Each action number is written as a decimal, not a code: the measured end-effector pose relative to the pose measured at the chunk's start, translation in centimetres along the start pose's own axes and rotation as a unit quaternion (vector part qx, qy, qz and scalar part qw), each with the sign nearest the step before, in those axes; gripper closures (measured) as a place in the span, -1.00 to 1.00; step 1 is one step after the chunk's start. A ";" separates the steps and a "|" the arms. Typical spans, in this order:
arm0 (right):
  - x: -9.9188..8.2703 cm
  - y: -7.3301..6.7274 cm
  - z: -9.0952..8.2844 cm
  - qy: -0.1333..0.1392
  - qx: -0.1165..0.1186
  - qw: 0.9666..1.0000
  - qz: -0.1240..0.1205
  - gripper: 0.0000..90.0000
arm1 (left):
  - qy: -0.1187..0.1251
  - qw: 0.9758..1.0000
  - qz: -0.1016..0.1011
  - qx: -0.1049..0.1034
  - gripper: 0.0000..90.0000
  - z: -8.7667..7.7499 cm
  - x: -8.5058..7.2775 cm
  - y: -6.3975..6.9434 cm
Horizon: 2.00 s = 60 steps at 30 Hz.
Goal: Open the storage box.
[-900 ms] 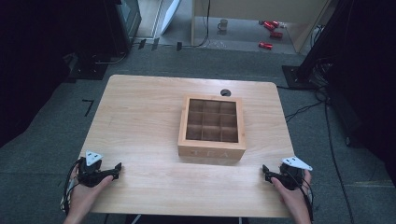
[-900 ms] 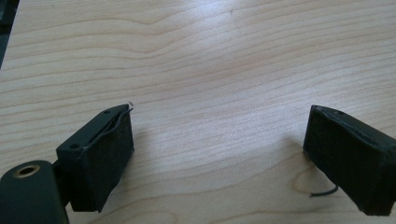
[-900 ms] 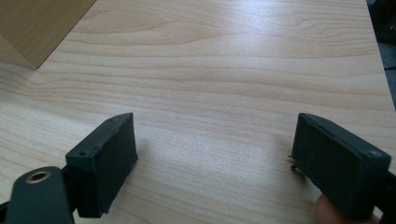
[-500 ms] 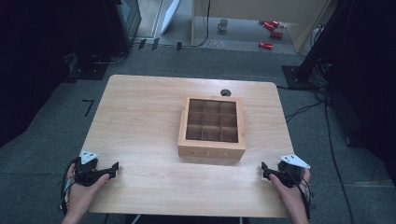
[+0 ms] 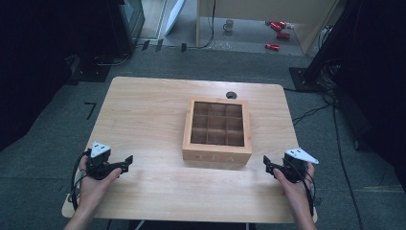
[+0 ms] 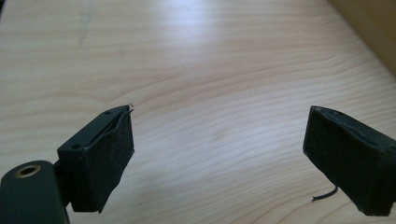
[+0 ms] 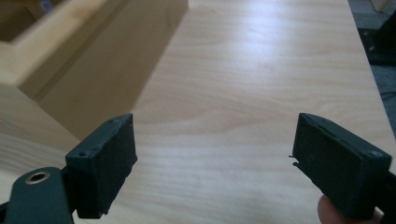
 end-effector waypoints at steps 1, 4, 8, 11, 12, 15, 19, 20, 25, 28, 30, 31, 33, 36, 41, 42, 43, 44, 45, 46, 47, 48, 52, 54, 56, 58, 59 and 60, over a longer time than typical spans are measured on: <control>0.4 -0.3 0.1 0.002 0.002 1.000 -0.003 -0.71 | 0.001 1.000 0.004 -0.005 -0.80 0.0 0.3 0.6; 1.4 -1.0 0.5 0.007 0.008 1.000 -0.008 -0.71 | 0.006 1.000 0.007 -0.018 -0.80 0.1 1.0 1.8; 2.8 -1.8 0.9 0.016 0.015 1.000 -0.011 -0.70 | 0.017 0.999 0.017 -0.039 -0.80 0.2 2.4 4.3; 4.0 -2.7 1.3 0.020 0.017 0.999 -0.018 -0.70 | 0.027 0.998 0.023 -0.058 -0.80 0.3 3.7 6.8; 4.3 -2.9 1.5 0.021 0.018 0.999 -0.020 -0.70 | 0.029 0.997 0.024 -0.061 -0.80 0.4 3.9 7.3; 5.0 -3.7 1.8 0.028 0.028 0.999 -0.020 -0.69 | 0.032 0.996 0.029 -0.078 -0.80 0.3 4.3 9.1; 5.3 -4.8 2.1 0.038 0.043 0.998 -0.017 -0.69 | 0.029 0.994 0.021 -0.107 -0.79 0.3 4.6 10.7; 5.2 -4.9 2.2 0.039 0.046 0.998 -0.015 -0.68 | 0.028 0.991 0.015 -0.127 -0.76 0.2 4.8 11.7; 4.8 -5.8 2.7 0.036 0.061 0.997 -0.016 -0.66 | 0.032 0.986 0.035 -0.162 -0.70 0.0 4.9 14.5; 4.7 -5.9 3.0 0.034 0.065 0.997 -0.016 -0.61 | 0.029 0.984 0.044 -0.168 -0.70 0.3 4.7 15.4; 4.5 -6.2 3.5 0.030 0.072 0.997 -0.017 -0.54 | 0.020 0.984 0.052 -0.171 -0.69 0.9 4.5 16.7; 4.4 -6.5 3.7 0.031 0.076 0.996 -0.018 -0.52 | 0.018 0.984 0.055 -0.171 -0.69 1.1 4.4 17.1; 4.4 -6.9 3.8 0.033 0.083 0.996 -0.022 -0.49 | 0.011 0.984 0.061 -0.168 -0.68 1.4 4.2 17.9; 4.2 -7.4 3.7 0.035 0.093 0.995 -0.030 -0.47 | 0.007 0.984 0.066 -0.166 -0.66 2.0 4.0 18.8; 3.2 -7.8 2.9 0.040 0.125 0.991 -0.033 -0.47 | 0.011 0.985 0.057 -0.164 -0.46 2.4 4.1 18.9; 3.0 -7.8 2.8 0.039 0.126 0.991 -0.035 -0.47 | 0.009 0.984 0.049 -0.173 -0.47 2.4 4.1 18.9; 2.6 -7.7 2.7 0.037 0.129 0.990 -0.042 -0.47 | 0.008 0.983 0.046 -0.175 -0.48 2.4 4.2 18.9; 2.3 -7.7 2.7 0.034 0.133 0.989 -0.046 -0.47 | 0.009 0.983 0.046 -0.175 -0.50 2.4 4.2 19.0; 2.0 -7.7 2.8 0.029 0.138 0.989 -0.051 -0.47 | 0.010 0.983 0.046 -0.175 -0.49 2.4 4.2 19.0; 1.8 -7.7 2.9 0.025 0.141 0.988 -0.052 -0.47 | 0.014 0.984 0.047 -0.173 -0.49 2.3 4.3 19.0; 1.6 -7.7 3.0 0.021 0.141 0.988 -0.055 -0.47 | 0.016 0.983 0.048 -0.175 -0.47 2.2 4.3 19.0; 1.6 -7.7 3.0 0.021 0.141 0.988 -0.055 -0.47 | 0.016 0.983 0.048 -0.175 -0.44 2.2 4.3 19.0; 1.2 -7.8 3.5 0.016 0.138 0.988 -0.066 -0.42 | 0.030 0.983 0.057 -0.174 -0.31 1.9 4.2 18.8; 1.0 -7.8 3.7 0.014 0.137 0.988 -0.068 -0.39 | 0.033 0.982 0.062 -0.173 -0.26 1.9 4.0 18.7; 0.9 -7.8 3.8 0.013 0.140 0.988 -0.069 -0.36 | 0.031 0.983 0.063 -0.169 -0.21 2.1 3.8 18.6; 0.8 -7.9 3.9 0.013 0.141 0.987 -0.071 -0.33 | 0.034 0.983 0.063 -0.169 -0.14 2.1 3.8 18.6; 0.8 -8.0 3.9 0.014 0.144 0.987 -0.075 -0.29 | 0.035 0.983 0.062 -0.170 -0.13 2.1 3.7 18.5; 0.8 -8.0 3.9 0.014 0.144 0.987 -0.075 -0.29 | 0.035 0.983 0.062 -0.170 -0.11 2.1 3.7 18.5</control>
Point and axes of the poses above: each handheld gripper's, and its own axes: z roughly forward along the jaws, x roughly out of its top, y roughly to its right, the point moved 9 cm from there along z, roughly forward along the jaws, and after that the axes turned 14 degrees about x, right-handed, at the moved point
